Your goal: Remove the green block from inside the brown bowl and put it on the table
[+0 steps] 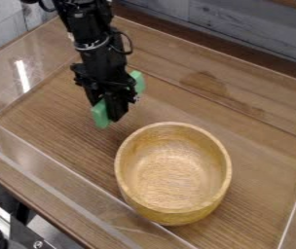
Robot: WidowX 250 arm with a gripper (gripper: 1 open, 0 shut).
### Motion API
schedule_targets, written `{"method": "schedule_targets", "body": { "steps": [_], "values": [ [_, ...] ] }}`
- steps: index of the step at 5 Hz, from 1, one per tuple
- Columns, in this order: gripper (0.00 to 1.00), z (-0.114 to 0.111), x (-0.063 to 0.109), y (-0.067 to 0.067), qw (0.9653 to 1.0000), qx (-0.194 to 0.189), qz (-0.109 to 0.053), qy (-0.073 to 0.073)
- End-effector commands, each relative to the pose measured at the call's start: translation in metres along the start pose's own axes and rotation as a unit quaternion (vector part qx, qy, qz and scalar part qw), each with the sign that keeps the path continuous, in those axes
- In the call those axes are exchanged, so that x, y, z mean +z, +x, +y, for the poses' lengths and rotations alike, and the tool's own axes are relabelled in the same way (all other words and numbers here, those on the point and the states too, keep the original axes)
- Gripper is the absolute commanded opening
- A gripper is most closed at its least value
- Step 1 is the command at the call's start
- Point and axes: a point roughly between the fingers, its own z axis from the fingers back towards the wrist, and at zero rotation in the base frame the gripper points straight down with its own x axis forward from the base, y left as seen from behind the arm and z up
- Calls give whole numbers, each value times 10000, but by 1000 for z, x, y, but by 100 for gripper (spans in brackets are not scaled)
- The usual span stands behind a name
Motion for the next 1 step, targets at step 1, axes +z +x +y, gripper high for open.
{"method": "schedule_targets", "body": {
  "steps": [1],
  "values": [
    [0, 6, 11, 9, 9997, 48, -231, 74]
  ]
}}
